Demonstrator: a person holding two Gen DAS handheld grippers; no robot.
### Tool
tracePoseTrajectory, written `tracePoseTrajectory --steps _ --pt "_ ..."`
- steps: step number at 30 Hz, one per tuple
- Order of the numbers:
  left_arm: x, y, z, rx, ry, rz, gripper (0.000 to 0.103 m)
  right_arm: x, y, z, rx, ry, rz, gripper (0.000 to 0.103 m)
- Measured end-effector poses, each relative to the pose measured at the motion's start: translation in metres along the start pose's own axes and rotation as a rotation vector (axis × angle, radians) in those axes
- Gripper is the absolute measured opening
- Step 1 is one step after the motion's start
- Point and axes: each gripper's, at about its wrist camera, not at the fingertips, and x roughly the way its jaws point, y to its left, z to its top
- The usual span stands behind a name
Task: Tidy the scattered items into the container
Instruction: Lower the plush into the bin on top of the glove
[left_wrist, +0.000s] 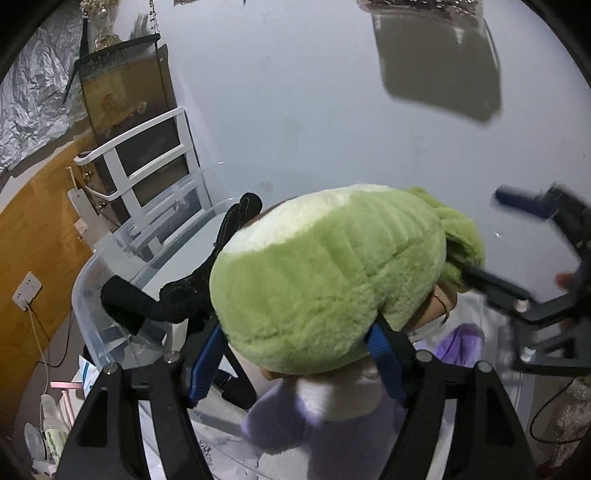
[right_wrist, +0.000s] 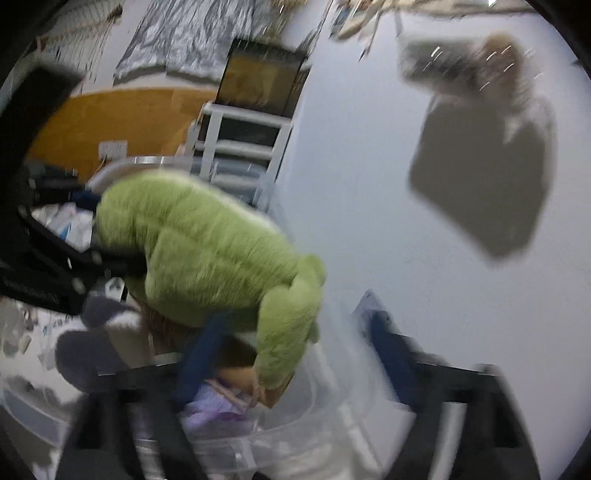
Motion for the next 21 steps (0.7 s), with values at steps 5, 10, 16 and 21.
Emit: tracePoseTrajectory --steps 5,10,16,21 --pt "-0.007 -0.001 -0.008 -0.009 -0.016 -0.015 0.078 -0.025 0.0 0.02 0.048 -0.083 0.051 0.085" --pt "-0.014 -0.002 -0.015 -0.01 -0.02 -0.003 0.078 -0.008 0.022 0.037 -0.006 -0.056 0.11 0.084" --pt "-0.024 -0.004 -0.025 0.035 -0.031 0.027 0.077 0.034 0.038 0.037 -0.044 0.057 0.178 0.084" --pt "-0.028 -0.004 -0.03 0.056 -0.051 0.051 0.077 0.055 0.042 0.046 -0.031 0.122 0.209 0.084"
